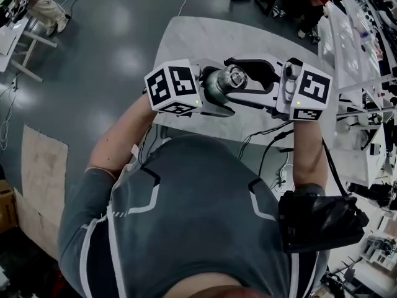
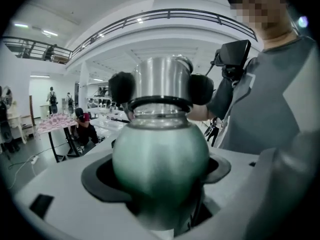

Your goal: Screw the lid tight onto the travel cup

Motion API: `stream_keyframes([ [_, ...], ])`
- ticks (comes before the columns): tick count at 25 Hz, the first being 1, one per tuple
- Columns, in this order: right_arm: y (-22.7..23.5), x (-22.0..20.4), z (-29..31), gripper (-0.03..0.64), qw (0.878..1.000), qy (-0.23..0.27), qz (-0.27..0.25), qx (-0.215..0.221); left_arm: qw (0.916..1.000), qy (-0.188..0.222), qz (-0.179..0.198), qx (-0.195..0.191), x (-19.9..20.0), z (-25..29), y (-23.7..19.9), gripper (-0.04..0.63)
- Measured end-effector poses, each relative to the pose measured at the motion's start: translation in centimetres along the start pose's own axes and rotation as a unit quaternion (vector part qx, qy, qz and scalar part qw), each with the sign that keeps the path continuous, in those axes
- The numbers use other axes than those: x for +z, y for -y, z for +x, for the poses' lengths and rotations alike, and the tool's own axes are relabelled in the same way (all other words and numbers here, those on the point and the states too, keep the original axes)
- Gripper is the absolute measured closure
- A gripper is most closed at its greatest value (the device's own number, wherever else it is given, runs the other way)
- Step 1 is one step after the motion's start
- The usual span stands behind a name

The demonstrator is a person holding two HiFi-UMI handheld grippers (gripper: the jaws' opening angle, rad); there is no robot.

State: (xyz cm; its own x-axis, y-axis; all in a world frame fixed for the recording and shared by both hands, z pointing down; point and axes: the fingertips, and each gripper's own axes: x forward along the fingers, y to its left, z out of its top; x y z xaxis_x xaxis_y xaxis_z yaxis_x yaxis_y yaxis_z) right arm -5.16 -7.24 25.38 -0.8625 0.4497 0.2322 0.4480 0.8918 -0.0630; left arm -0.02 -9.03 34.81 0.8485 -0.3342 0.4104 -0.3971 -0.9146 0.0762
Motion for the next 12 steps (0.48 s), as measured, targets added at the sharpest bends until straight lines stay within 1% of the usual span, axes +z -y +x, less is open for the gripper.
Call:
stream_keyframes([
  [3,-1.1,0.4,-0.3,0.339,0.999,-0.009,-0.032,0.036,0.9996,0.003,0.015,-0.022,0.6,0.1,1.0,0.193],
  [5,-1.1,0.5,-0.3,0.339,0.999,-0.017,-0.032,0.038,0.9998,0.0,0.013,-0.016,0.7,0.2,0.9,0.193],
  [8,-0.2,0.2,0.0,0.339,0.999,-0.021,-0.023,0.009,0.9997,-0.01,0.005,0.021,0.4,0.2,-0.3,0.193],
  [12,1.9,-0.6,-0.1,0.339,0.999,0.011,0.024,-0.047,0.9971,-0.02,-0.023,0.069,-0.5,0.2,-2.3,0.193],
])
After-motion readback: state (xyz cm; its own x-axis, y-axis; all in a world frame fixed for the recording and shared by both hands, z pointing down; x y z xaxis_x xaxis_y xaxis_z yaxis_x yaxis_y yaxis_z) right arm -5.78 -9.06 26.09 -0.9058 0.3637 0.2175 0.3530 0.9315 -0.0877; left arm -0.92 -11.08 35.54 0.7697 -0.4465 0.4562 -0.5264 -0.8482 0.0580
